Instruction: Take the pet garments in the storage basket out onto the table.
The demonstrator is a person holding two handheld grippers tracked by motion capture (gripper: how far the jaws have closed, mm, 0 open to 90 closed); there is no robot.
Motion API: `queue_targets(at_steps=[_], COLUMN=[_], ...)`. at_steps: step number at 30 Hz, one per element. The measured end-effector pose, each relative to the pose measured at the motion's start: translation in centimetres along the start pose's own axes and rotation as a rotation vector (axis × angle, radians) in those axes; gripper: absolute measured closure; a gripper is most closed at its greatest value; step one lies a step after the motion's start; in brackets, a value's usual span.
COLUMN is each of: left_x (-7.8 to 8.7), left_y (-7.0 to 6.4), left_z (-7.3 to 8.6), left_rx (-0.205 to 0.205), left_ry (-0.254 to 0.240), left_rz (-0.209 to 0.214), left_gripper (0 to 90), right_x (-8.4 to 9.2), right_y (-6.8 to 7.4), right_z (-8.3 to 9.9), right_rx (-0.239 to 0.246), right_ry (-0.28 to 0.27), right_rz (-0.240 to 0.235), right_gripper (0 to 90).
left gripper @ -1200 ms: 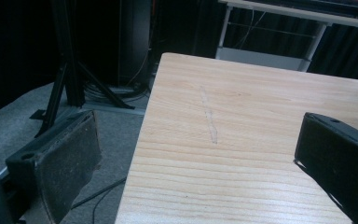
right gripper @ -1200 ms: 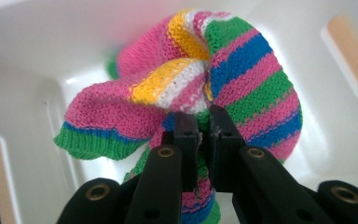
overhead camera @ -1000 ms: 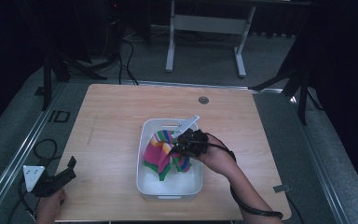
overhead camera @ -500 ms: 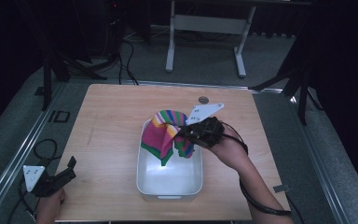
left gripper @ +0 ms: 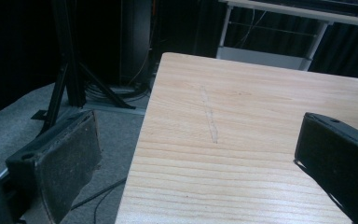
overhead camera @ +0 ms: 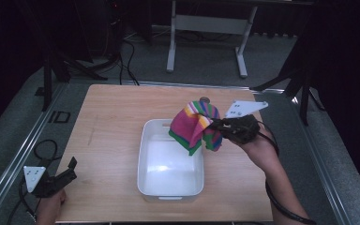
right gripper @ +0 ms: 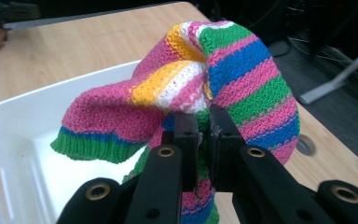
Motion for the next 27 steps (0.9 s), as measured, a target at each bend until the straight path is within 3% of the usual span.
queue_targets(at_steps=[7,10,11,18,27], left_x=[0.0,0.0,0.0,0.0,0.0], left_y=[0.0,0.0,0.0,-0.1,-0.1], left_z=[0.0,0.0,0.0,0.0,0.0], left_rx=[-0.004,-0.003,-0.002,0.000,-0.004], left_ry=[0.002,0.002,0.002,-0.001,-0.005], left_rz=[-0.004,-0.004,-0.004,-0.005,-0.005], left_gripper=[0.9,0.9,0.9,0.9,0.9], right_x=[1.9,2.1,2.8,4.2,3.6], right_y=[-2.6,-2.9,-3.9,-5.7,-6.5], right_z=[2.3,2.6,3.6,6.2,9.5], right_rx=[-0.062,-0.071,-0.095,-0.157,-0.211], right_ry=[0.005,0.005,0.009,0.014,0.049], right_rz=[0.069,0.078,0.107,0.160,0.205], right_gripper=[83.6,83.6,83.6,83.6,83.5])
Point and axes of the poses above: each handheld gripper's, and its own axes: x roughly backward along the jaws, z roughly out of its underside, y roughly to its left, the point moved 3 cm from there along -x, roughly forward along the jaws, and after that the axes turned 9 degrees about z, right-handed, at the moved point
